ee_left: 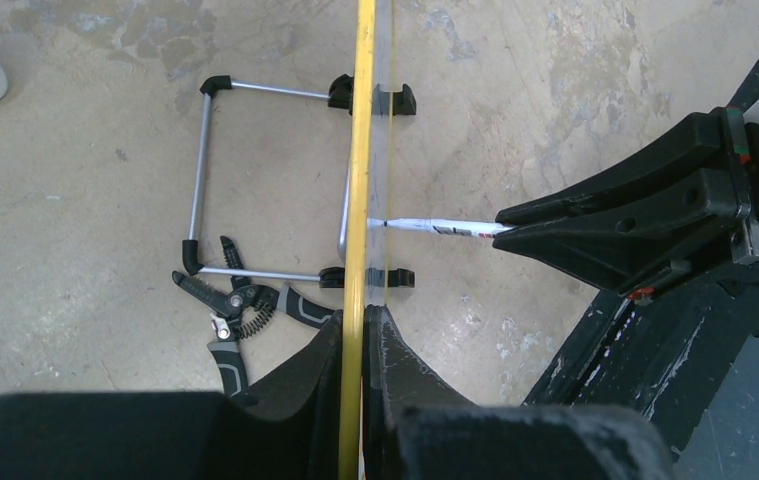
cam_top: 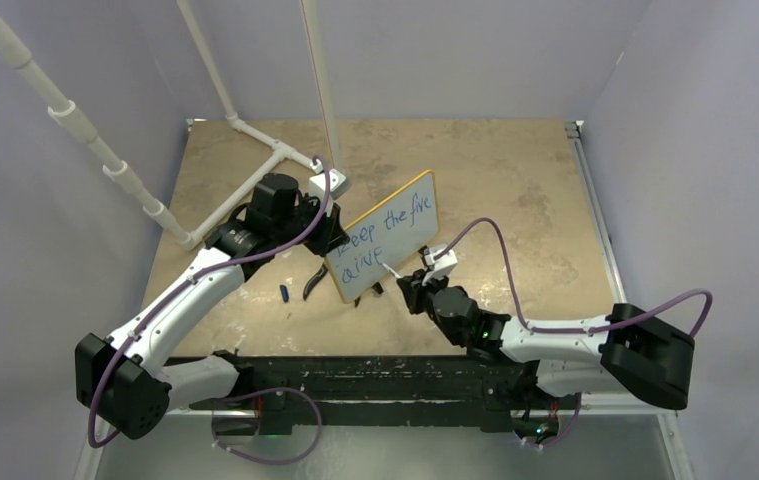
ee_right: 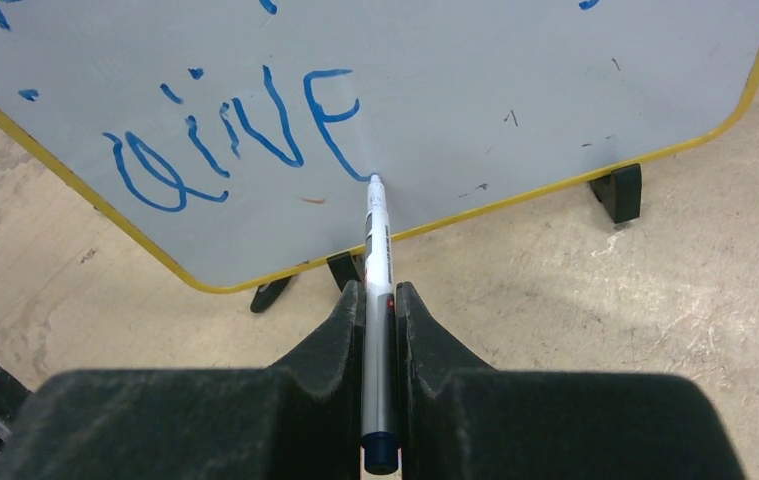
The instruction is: Write a sentence on the whiteboard
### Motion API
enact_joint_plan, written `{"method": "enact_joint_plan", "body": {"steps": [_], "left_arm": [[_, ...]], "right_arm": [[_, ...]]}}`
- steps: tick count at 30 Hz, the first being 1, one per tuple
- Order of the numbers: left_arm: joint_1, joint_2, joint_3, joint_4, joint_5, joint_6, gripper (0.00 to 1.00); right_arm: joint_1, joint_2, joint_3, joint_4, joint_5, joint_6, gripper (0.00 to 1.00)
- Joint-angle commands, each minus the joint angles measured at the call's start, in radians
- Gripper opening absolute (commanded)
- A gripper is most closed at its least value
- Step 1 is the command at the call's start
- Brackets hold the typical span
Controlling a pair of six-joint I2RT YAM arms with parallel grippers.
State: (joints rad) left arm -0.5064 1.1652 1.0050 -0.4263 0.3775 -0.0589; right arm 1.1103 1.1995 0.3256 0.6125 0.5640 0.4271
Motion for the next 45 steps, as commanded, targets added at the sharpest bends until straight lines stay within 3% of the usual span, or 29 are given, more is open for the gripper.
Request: {"method": "enact_joint_plan", "body": {"steps": [1,20,45], "left_arm": [[0.004,-0.022,0.004,0.011,-0.023,0.013,0.00],[0.003,-0.024,0.003,0.013,-0.024,0.013,0.00],[0.002,-0.021,0.004,0.012,-0.019,0.014,0.00]], "right_arm": [[-0.003,-0.019,0.044,0.024,0.058,0.000,0.00],[-0.003,-0.148,0.030,0.030,0.056,-0.040,0.00],[-0.003,-0.053,0.080,0.086,0.055,-0.077,0.00]]}}
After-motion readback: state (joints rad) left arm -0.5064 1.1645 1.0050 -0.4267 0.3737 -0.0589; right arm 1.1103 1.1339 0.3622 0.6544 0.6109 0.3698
